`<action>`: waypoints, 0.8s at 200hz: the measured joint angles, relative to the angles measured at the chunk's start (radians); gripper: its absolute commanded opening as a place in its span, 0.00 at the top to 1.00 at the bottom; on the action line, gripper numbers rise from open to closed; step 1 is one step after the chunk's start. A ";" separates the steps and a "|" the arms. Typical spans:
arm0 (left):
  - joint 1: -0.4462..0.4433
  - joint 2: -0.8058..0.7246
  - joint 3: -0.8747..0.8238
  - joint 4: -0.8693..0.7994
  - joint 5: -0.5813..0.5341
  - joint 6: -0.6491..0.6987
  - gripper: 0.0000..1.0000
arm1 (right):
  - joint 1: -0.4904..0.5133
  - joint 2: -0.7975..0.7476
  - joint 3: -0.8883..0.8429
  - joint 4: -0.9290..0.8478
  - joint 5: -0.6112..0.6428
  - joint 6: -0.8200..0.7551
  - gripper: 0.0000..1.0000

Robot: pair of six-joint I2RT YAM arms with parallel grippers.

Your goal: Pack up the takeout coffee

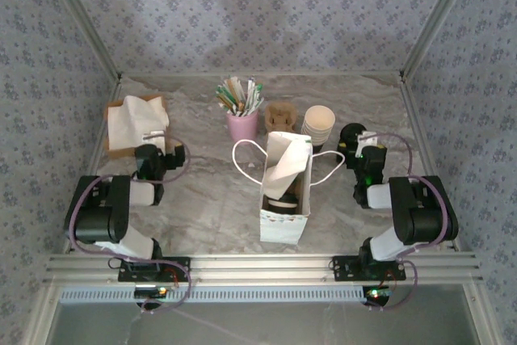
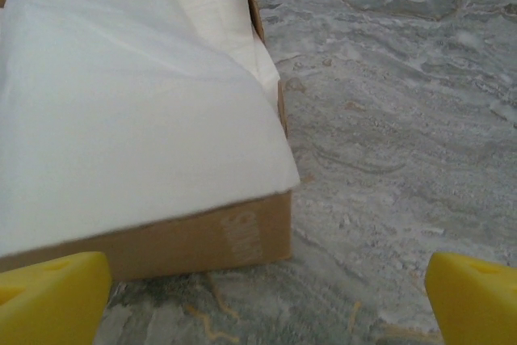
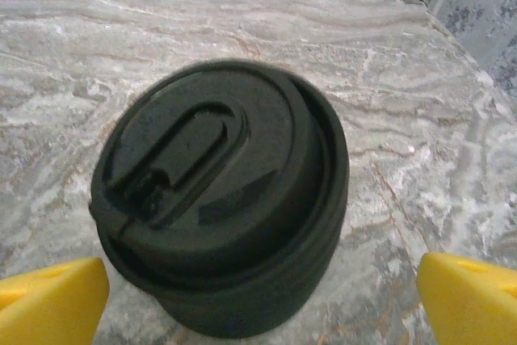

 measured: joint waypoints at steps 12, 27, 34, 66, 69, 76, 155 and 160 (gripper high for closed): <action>0.014 0.001 0.020 -0.005 0.010 -0.001 0.00 | -0.014 0.000 0.027 -0.014 -0.018 0.000 0.00; 0.024 0.001 0.032 -0.005 0.017 -0.003 0.00 | -0.027 0.000 0.044 -0.021 -0.027 0.000 0.00; 0.024 0.001 0.032 -0.005 0.020 -0.003 0.00 | -0.029 0.000 0.045 -0.024 -0.030 0.000 0.00; 0.024 0.001 0.032 -0.016 0.027 -0.003 0.00 | -0.031 0.000 0.045 -0.047 -0.046 0.000 0.00; 0.024 0.001 0.032 -0.016 0.027 -0.003 0.00 | -0.032 0.000 0.045 -0.048 -0.048 0.000 0.00; 0.024 0.001 0.032 -0.018 0.028 -0.003 0.00 | -0.033 0.000 0.045 -0.050 -0.051 0.000 0.00; 0.024 0.001 0.032 -0.020 0.028 -0.003 0.01 | -0.037 0.000 0.045 -0.055 -0.079 0.000 0.00; 0.024 0.001 0.032 -0.020 0.028 -0.003 0.00 | -0.038 0.000 0.045 -0.055 -0.079 0.000 0.00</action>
